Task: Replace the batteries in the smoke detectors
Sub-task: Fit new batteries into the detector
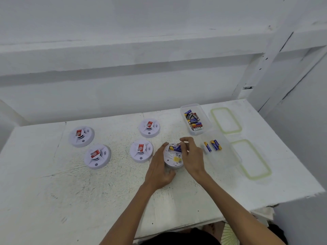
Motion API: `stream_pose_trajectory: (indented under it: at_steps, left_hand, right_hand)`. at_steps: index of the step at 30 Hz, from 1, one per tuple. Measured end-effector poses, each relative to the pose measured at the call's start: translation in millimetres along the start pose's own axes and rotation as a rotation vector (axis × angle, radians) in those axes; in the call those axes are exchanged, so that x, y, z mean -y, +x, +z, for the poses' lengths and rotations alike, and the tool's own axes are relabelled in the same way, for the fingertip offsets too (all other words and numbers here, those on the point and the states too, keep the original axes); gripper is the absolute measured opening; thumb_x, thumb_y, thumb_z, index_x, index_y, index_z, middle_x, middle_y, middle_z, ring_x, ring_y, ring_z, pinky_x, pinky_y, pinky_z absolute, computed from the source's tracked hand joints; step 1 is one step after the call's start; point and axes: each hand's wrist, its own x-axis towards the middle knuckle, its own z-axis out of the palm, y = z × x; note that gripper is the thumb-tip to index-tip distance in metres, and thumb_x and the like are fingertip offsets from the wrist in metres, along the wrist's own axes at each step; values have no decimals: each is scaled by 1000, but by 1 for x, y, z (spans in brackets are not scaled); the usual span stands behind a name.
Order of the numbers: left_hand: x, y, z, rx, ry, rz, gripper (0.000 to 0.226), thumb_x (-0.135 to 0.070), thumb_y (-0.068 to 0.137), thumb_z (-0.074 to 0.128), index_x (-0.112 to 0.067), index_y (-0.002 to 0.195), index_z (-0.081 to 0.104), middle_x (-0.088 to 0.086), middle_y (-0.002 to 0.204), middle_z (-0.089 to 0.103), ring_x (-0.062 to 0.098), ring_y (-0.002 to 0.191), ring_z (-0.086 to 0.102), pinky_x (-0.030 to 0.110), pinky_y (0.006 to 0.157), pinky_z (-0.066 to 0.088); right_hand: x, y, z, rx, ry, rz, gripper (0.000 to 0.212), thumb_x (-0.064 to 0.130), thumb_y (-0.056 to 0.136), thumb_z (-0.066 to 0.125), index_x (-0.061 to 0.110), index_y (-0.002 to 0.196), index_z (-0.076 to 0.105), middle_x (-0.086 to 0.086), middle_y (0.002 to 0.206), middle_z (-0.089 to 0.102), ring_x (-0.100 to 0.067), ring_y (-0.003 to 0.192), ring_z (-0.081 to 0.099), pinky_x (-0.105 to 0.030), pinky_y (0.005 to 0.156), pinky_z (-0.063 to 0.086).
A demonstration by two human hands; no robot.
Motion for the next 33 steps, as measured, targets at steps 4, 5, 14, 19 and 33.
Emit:
stream_pose_trajectory:
  at_steps: [4,5,14,19,33]
  left_hand:
    - [-1,1,2,-29,42,-7,98,-48,76,81,-20,151,26,-7,152,32,12,144,33,34,117,37]
    - [-2,2,2,-30,38,-22,101,-51,74,83,-24,150,24,-7,150,32,11,143,33,30,116,37]
    - [-2,2,1,27,-25,-95,107,-42,72,84,-28,157,20,-14,160,30,1,145,32,37,117,40]
    - [-12,2,-4,16,-34,-65,101,-41,73,83,-69,139,11,-34,146,25,11,146,34,31,119,34]
    - [-9,2,-1,26,-74,-169,104,-33,68,92,-51,142,21,-33,140,39,-16,129,43,7,104,38]
  right_hand:
    - [-3,4,5,7,51,-69,19,25,102,52,18,115,63,5,100,72,-5,85,69,-13,68,55]
    - [-4,5,7,17,59,-94,17,23,101,54,17,112,65,5,100,73,-4,88,68,-15,73,56]
    - [-8,9,18,-52,-55,-167,14,26,95,65,16,104,70,1,104,67,-13,96,61,-25,81,53]
    - [-10,4,21,-90,-132,-42,18,35,93,64,21,104,66,4,101,67,-13,95,60,-30,79,56]
    - [-8,-8,24,-131,-236,-164,16,25,89,71,12,78,69,1,88,66,-11,91,50,-24,72,50]
